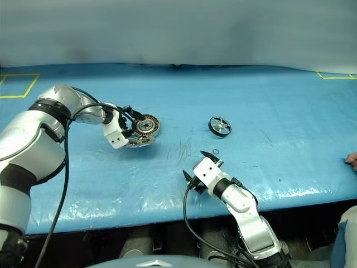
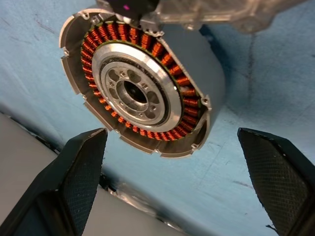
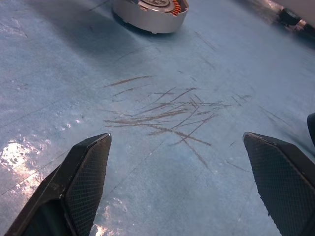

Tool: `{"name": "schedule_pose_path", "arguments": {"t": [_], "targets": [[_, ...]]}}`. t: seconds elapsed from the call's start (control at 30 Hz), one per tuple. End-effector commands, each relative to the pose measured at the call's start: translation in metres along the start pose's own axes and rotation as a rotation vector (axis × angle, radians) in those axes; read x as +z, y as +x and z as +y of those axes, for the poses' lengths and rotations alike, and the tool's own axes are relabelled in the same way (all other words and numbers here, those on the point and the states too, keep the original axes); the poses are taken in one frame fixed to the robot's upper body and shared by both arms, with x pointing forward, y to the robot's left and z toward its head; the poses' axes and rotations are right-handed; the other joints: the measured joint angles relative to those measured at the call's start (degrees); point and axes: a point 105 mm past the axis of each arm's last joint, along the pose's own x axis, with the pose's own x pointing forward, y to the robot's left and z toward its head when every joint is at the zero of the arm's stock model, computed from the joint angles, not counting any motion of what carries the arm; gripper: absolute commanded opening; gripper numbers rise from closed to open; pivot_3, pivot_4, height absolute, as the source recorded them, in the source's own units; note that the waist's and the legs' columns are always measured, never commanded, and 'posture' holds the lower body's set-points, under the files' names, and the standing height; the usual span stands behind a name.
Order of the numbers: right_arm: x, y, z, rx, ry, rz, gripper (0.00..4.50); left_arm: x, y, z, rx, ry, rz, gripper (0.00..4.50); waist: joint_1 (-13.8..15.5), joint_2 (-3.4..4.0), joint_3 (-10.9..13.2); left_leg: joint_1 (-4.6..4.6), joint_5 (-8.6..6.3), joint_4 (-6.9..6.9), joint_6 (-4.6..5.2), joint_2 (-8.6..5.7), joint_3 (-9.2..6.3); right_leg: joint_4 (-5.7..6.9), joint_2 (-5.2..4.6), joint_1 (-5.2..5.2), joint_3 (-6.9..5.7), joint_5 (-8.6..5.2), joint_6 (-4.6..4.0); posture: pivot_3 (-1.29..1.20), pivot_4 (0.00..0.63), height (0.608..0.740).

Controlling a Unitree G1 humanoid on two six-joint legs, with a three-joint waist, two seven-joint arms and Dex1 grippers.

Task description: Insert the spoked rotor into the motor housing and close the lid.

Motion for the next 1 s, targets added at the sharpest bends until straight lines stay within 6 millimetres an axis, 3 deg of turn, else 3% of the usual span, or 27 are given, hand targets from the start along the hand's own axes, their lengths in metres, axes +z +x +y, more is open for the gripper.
{"name": "schedule_pose_path", "arguments": {"t": [0.03,0.5,1.0], "targets": [[0.01,-0.003,-0.007,-0.031,-0.024,-0.03,4.48,-0.008,-0.007,0.003,0.007,-0.022,0.028,4.5,0.01,0.0,0.0,-0.01,-0.01,0.02,0.01,0.0,-0.01,0.0,0.0,0.0,0.0,0.0,0.0,0.0,0.15,0.74],[0.016,0.001,0.0,-0.005,-0.024,-0.051,4.48,0.01,0.01,0.001,-0.022,-0.078,-0.026,4.5,0.06,-0.01,-0.01,-0.15,-0.09,0.35,0.15,0.0,-0.02,0.03,-0.03,0.0,0.01,0.14,0.21,0.0,0.15,0.74],[0.017,-0.002,-0.002,-0.025,-0.028,-0.047,4.48,0.017,0.008,-0.029,-0.153,-0.314,-0.04,4.5,-0.24,-0.04,-0.16,0.05,-0.1,0.46,0.17,0.01,0.06,0.21,-0.03,0.1,0.13,0.13,0.18,0.0,0.15,0.74]]}}
